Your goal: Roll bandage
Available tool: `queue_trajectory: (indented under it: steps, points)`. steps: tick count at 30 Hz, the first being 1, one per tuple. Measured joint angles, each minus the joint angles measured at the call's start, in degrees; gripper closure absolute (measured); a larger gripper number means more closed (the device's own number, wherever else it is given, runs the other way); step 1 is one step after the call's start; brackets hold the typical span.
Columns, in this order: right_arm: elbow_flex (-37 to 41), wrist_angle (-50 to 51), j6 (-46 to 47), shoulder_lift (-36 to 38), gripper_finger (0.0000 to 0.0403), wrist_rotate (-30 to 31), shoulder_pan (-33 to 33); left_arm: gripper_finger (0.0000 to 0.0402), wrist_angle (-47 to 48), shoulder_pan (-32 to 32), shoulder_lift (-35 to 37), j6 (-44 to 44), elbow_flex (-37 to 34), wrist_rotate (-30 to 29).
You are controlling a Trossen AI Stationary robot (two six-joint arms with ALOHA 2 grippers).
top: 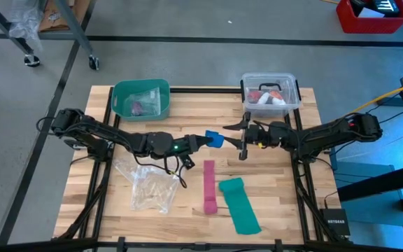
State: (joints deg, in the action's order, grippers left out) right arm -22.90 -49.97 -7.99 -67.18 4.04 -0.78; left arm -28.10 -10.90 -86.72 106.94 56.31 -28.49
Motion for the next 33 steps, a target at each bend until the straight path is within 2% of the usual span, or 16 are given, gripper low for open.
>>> queue_trajectory:
  steps: [6,14,17,22,26,33]
  points:
    - [-3.62,0.97,-0.07,-2.39,0.0221,-4.05,0.00,0.0402,-1.72,0.00,0.07,-0.05,0.02,0.00]
    - [-7.56,2.46,-0.04,-6.67,0.0225,-6.18,0.00,0.0401,-1.42,-0.52,0.04,-0.51,-0.02,-0.01]
    - [-7.95,2.59,-0.04,-7.20,0.0259,-7.74,0.00,0.0399,-1.50,-0.52,0.04,-0.48,-0.02,-0.15]
    - [-7.98,2.60,-1.04,-7.21,0.0376,-7.62,0.00,0.0382,-1.36,-0.48,0.02,-0.62,-0.02,-0.34]
    - [-8.00,2.94,-4.51,-7.12,0.0370,-6.32,0.00,0.0366,-1.12,-0.48,0.02,-4.23,-0.02,-0.31]
    - [-8.13,6.66,-13.38,-5.95,0.0383,-2.43,0.07,0.0324,-0.90,-1.27,0.00,-20.25,-0.07,-3.17]
